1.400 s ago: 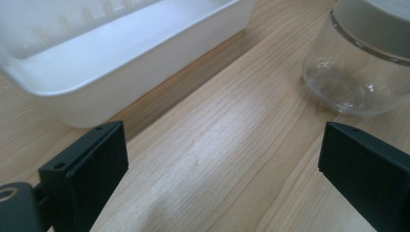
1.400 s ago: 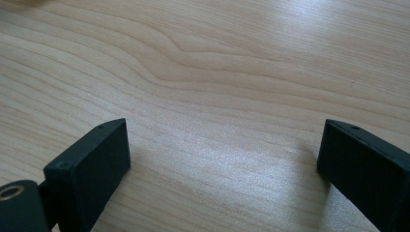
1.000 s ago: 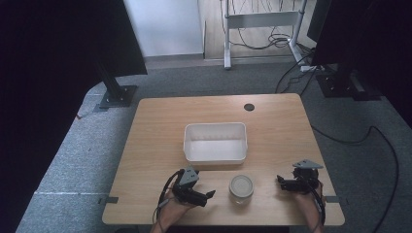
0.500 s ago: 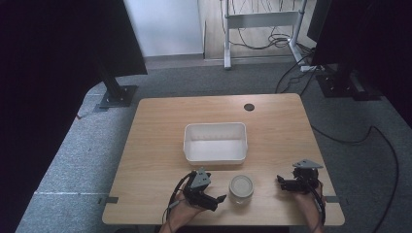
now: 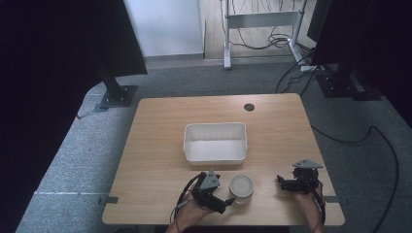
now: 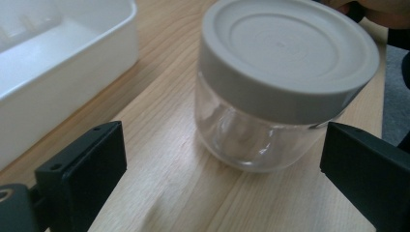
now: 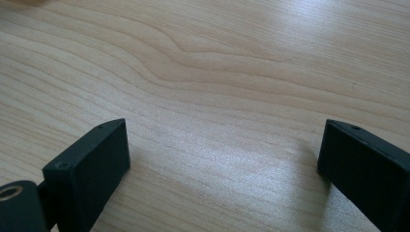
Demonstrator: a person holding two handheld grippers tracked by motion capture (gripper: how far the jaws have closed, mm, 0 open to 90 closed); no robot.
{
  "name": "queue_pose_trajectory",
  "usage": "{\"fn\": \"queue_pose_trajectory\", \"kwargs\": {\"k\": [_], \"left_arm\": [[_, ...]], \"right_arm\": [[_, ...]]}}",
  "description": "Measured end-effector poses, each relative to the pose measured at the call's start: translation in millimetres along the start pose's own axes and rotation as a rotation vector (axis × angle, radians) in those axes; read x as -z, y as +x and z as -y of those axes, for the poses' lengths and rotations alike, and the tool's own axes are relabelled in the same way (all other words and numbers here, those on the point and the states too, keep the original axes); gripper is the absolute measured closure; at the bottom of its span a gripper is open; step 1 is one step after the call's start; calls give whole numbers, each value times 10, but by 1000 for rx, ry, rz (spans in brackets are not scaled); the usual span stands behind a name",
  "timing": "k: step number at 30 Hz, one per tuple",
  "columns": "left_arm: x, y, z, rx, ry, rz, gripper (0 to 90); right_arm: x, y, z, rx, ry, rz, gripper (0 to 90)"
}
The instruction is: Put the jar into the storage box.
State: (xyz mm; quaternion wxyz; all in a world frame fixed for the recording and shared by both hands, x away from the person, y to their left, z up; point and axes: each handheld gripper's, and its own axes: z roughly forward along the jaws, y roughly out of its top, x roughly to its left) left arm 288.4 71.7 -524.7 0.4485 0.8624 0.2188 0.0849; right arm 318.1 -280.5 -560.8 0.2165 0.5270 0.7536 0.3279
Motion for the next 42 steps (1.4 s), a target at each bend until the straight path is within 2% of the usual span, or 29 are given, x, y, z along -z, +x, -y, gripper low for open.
{"fn": "queue_pose_trajectory", "kwargs": {"k": [16, 26, 30, 33, 42], "left_arm": [[-234, -117, -96, -33, 15, 35, 29], [-378, -149, -160, -28, 24, 44, 43], [-445, -164, -193, -28, 34, 34, 57], [-479, -185, -204, -43, 44, 14, 84], [-465, -222, -201, -52, 42, -18, 100]], "right_arm": [[-2, -2, -1, 3, 0, -1, 39], [-3, -3, -2, 4, 0, -3, 39], [-3, -4, -3, 4, 0, -3, 39], [-3, -4, -3, 4, 0, -4, 39], [-5, -6, -5, 6, 1, -5, 39]]}}
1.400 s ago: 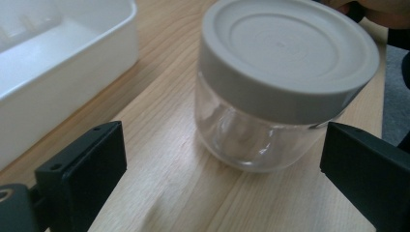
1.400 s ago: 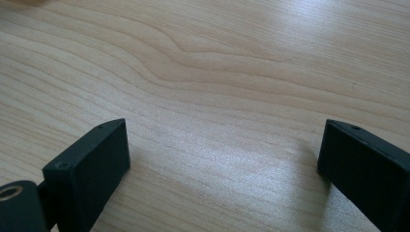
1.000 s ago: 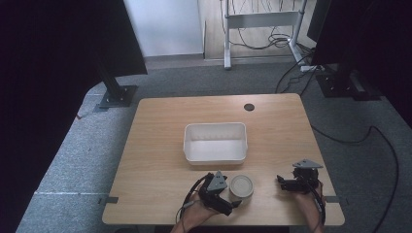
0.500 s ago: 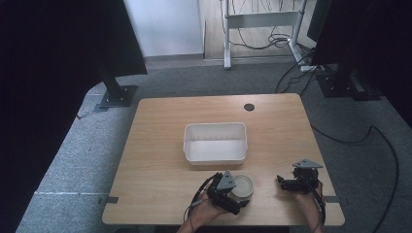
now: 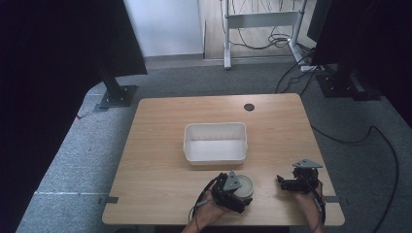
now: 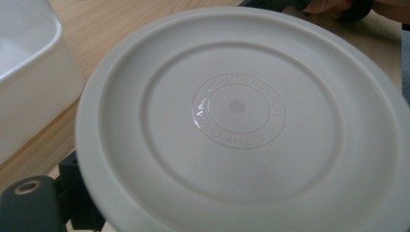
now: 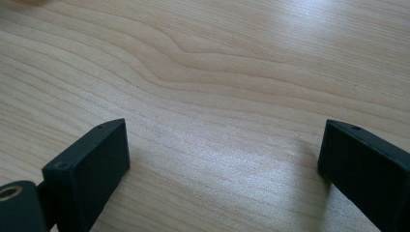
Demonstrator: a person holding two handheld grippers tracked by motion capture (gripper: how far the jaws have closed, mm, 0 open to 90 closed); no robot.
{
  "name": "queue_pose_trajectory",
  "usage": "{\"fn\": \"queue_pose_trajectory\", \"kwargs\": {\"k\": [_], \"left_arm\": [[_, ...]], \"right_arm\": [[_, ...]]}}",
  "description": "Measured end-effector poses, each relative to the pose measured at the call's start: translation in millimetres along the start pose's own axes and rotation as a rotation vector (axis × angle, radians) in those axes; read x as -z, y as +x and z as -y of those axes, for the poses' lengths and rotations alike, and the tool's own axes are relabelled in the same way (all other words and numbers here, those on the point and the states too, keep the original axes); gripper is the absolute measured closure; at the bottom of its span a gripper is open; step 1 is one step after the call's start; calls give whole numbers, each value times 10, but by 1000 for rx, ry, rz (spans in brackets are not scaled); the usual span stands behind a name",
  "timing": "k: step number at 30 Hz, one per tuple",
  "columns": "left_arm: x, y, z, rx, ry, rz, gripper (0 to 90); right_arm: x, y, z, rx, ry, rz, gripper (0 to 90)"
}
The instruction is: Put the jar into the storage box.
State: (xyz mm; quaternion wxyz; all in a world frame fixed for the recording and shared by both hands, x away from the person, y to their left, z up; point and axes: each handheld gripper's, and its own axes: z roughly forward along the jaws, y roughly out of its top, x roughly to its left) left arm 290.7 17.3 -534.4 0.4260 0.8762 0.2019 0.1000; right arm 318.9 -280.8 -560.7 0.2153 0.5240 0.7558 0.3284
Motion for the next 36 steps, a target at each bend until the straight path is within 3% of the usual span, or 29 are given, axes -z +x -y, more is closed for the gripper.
{"fn": "queue_pose_trajectory", "kwargs": {"k": [7, 16, 36], "left_arm": [[35, 38, 7, 40, -20, 7, 101], [95, 67, -51, 15, -16, -18, 101], [273, 250, -147, 16, -23, -78, 101]], "right_arm": [[0, 0, 0, 0, 0, 0, 39], [-1, -1, -1, 2, 0, -1, 39], [-1, -2, -1, 2, 0, -1, 39]]}}
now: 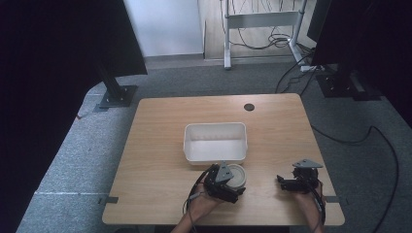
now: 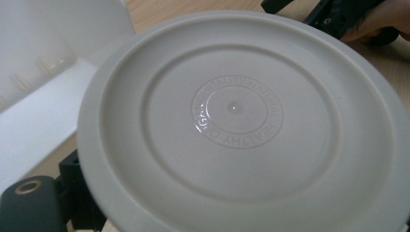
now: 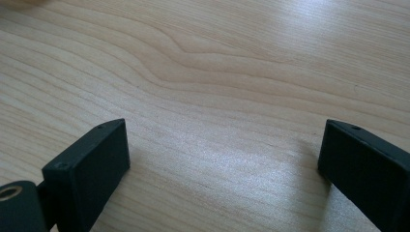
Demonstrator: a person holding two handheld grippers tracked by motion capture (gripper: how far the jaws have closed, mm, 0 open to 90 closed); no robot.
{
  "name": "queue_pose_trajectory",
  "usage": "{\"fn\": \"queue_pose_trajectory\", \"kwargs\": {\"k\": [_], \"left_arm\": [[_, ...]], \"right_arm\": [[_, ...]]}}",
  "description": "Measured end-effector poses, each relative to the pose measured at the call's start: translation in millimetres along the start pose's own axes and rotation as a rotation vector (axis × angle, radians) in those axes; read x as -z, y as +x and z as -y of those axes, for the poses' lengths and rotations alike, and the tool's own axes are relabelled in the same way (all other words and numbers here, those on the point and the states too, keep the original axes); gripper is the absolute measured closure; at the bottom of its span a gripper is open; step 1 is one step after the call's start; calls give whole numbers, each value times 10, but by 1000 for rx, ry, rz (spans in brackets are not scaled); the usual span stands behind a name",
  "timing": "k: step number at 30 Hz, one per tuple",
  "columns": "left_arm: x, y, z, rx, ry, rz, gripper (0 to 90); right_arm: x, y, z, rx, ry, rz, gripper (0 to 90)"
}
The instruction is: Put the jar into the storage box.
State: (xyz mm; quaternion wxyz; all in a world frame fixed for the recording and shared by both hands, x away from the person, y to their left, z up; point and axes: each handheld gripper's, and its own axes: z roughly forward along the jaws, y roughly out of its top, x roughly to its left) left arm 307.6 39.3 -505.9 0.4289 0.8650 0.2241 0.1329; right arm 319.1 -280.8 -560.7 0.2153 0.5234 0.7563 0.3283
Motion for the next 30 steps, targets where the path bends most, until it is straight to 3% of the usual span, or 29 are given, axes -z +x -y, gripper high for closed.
{"fn": "queue_pose_trajectory", "kwargs": {"k": [30], "left_arm": [[107, 384, -185, 39, -9, -81, 101]], "right_arm": [[-2, -2, -2, 1, -1, -1, 39]]}}
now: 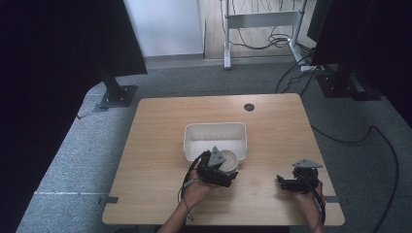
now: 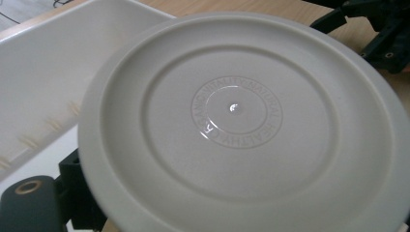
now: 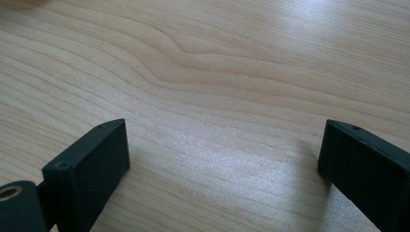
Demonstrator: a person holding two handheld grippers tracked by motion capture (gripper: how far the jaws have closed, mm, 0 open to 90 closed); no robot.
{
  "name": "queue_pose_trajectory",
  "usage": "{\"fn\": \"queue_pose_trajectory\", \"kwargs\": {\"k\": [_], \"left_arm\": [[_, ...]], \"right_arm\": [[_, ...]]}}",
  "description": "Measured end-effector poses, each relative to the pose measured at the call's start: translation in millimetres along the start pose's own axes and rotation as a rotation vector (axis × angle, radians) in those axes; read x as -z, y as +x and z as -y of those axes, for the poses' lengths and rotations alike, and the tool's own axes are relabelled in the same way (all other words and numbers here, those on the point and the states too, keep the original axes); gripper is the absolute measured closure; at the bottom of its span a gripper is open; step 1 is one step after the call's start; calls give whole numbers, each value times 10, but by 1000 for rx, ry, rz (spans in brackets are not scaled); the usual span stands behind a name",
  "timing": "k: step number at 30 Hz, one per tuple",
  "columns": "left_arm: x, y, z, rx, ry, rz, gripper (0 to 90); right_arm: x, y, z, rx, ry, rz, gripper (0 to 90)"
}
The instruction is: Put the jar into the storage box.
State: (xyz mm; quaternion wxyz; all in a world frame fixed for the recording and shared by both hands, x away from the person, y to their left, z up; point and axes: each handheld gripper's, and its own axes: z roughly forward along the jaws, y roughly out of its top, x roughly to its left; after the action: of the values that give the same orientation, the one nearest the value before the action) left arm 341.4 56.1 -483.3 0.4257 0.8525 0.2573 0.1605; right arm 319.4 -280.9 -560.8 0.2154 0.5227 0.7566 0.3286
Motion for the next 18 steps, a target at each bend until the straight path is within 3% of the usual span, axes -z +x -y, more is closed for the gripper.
{"fn": "queue_pose_trajectory", "kwargs": {"k": [18], "left_arm": [[-78, 260, -61, 30, -15, -47, 101]], "right_arm": [[0, 1, 0, -1, 0, 0, 38]]}}
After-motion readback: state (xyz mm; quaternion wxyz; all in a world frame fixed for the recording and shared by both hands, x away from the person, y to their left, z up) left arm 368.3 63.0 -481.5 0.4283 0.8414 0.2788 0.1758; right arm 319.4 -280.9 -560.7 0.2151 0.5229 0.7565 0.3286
